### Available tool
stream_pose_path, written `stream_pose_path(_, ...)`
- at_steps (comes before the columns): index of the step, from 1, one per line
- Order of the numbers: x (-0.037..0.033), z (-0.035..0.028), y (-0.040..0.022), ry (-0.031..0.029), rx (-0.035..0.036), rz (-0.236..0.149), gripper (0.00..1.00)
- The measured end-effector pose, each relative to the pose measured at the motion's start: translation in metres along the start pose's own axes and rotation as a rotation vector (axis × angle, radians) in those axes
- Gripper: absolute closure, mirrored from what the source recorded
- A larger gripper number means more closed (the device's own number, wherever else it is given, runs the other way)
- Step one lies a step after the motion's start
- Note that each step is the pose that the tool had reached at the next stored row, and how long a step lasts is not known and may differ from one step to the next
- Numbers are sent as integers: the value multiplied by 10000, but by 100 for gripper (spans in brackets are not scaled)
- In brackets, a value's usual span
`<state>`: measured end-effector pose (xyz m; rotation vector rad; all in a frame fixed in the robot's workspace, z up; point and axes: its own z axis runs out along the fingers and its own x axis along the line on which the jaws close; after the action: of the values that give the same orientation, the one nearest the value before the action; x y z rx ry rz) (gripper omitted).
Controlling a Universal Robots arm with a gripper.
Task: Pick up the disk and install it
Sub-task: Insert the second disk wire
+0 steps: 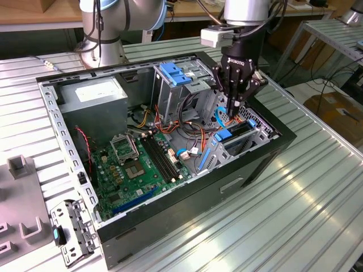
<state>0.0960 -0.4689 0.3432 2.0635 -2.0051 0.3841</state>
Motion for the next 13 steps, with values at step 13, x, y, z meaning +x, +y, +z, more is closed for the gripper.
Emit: stream_pose_path(13, 11, 12, 95, -966, 280, 98, 84)
